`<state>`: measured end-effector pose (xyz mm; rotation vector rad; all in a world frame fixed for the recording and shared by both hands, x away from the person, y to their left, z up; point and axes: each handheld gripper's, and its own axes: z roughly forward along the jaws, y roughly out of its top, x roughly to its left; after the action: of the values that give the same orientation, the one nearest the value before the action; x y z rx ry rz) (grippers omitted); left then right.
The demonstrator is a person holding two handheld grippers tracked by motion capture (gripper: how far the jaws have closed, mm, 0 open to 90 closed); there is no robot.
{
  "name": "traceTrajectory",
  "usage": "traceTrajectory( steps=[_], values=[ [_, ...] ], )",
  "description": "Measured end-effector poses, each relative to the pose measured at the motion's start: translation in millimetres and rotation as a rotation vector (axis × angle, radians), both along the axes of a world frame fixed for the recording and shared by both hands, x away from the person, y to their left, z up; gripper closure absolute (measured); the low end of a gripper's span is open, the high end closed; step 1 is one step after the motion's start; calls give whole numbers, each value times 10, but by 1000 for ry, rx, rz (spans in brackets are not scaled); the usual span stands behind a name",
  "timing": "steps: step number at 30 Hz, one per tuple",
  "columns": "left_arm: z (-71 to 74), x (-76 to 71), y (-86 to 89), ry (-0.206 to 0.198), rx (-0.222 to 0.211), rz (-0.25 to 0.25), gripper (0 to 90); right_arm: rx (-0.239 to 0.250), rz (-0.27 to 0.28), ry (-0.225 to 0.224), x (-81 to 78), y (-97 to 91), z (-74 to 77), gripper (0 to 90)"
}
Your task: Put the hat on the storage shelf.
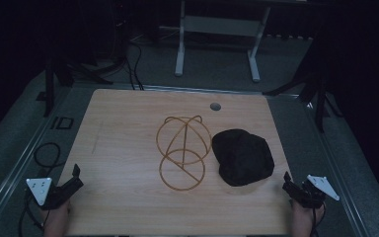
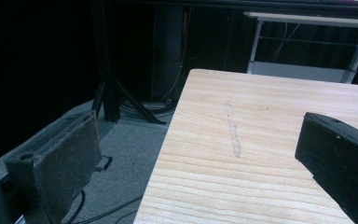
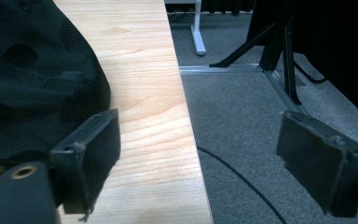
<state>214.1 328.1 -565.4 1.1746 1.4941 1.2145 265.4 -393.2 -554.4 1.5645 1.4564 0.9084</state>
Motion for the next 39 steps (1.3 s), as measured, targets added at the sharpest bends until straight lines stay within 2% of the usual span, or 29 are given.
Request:
traceTrajectory(
  steps=[8,12,14,16,19,23,24,25,26,27,28,29,30,31,32,33,36,39],
  values=[
    [0,0,-2,-1,2,-3,6,20,-17,-3,-1,-21,1,133],
    [0,-2,2,-1,-2,-2,6,57,-41,-13,-4,-59,2,126],
    [0,-3,4,-2,-4,-4,6,79,-35,-2,6,-80,0,122],
    [0,-3,5,-2,-4,-5,6,81,-35,7,12,-84,0,121],
    [0,-2,6,-1,-4,-8,6,86,-1,43,36,-70,-1,119],
    [1,-1,7,0,-7,-12,6,122,40,51,30,-64,15,115],
    [1,-1,7,0,-8,-15,6,167,70,56,22,-64,46,112],
    [1,-1,7,0,-8,-15,6,167,70,56,22,-64,46,112],
    [0,-1,5,-1,-7,-16,6,173,103,52,12,-43,113,111],
    [0,-1,5,-1,-7,-16,6,173,103,52,12,-43,113,111],
    [0,-1,4,-3,-5,-15,6,149,132,28,-13,2,214,109],
    [0,-1,4,-3,-5,-15,6,149,132,28,-13,2,214,109],
    [0,-1,3,-2,-4,-15,6,133,160,6,-42,52,320,107],
    [0,0,3,-2,-4,-14,6,133,160,6,-42,52,320,107],
    [0,1,4,-1,-6,-15,6,131,190,-10,-67,103,416,106],
    [0,1,4,-1,-6,-15,6,131,190,-10,-67,103,416,106],
    [0,-4,7,-3,-7,-14,6,113,245,-24,-95,217,592,106],
    [0,-3,6,-4,-6,-15,6,109,271,-21,-94,266,671,107]
  ],
)
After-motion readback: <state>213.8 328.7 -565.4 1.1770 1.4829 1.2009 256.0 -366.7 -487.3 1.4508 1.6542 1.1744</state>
